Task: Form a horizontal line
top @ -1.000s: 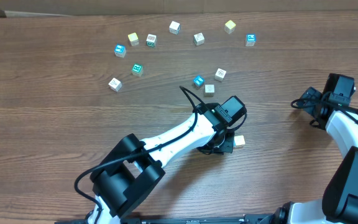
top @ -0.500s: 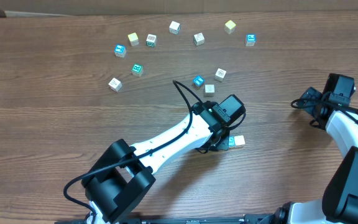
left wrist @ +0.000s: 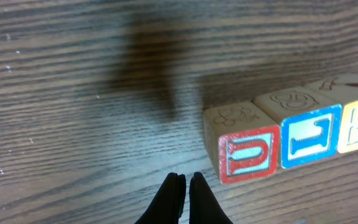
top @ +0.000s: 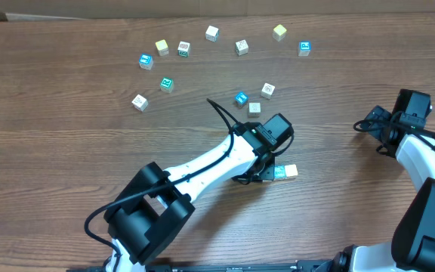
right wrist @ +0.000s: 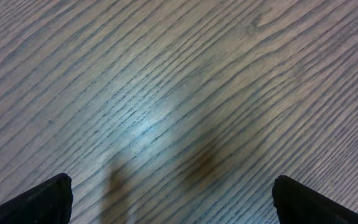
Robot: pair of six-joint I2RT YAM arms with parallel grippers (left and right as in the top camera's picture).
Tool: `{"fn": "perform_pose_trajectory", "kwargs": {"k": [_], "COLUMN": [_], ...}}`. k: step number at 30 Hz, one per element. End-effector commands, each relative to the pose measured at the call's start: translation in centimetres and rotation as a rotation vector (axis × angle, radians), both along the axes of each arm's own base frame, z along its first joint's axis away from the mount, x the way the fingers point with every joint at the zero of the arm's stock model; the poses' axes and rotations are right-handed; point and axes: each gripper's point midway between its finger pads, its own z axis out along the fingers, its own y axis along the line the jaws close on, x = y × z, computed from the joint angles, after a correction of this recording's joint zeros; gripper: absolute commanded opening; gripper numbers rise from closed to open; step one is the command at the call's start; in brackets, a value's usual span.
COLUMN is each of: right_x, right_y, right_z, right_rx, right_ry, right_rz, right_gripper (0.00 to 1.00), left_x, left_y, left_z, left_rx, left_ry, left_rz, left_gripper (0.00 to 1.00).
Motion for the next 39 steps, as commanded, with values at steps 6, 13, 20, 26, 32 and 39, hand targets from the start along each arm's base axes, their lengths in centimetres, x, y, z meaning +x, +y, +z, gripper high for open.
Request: {"fn": "perform_pose_trajectory", "kwargs": {"k": [6,13,20,26,32,39], "right_x": [0.3,0.3,0.2,0.3,0.2,0.3], "right_y": [-0.2,-0.2,-0.2,-0.2,-0.2,-0.2], "right_z": [0.3,0.3,0.3,0.3,0.3,0.3], "right_rx": [-0.005,-0.005,-0.005,-0.005,-0.005,-0.005], "right_ry": [-0.011,-0.011,-0.011,-0.011,-0.011,-0.011], "right_rz": [-0.005,-0.006,-0.005,-0.005,-0.005,-0.006], "right_gripper": [1.00,1.00,1.00,1.00,1.00,1.00], "left_x": [-0.5,-0.3,-0.3,-0.4,-0.4,-0.4], "left_y": [0.4,0.1,0.0,-0.1,-0.5,-1.1], "left_z": [-2.3,-2.2,-2.2,-2.2,-2.1,-2.0], "left_rx": [-0.006,-0.039,-0.041,-0.047,-0.065,-0.098], "left_ry": [0.104,0.111,0.113,0.118,0.121,0.122], "left_rz": [0.029,0.014,0.013,0.012,0.002,-0.027], "left_gripper": [0.04,0.04,0.04,0.04,0.04,0.04]}}
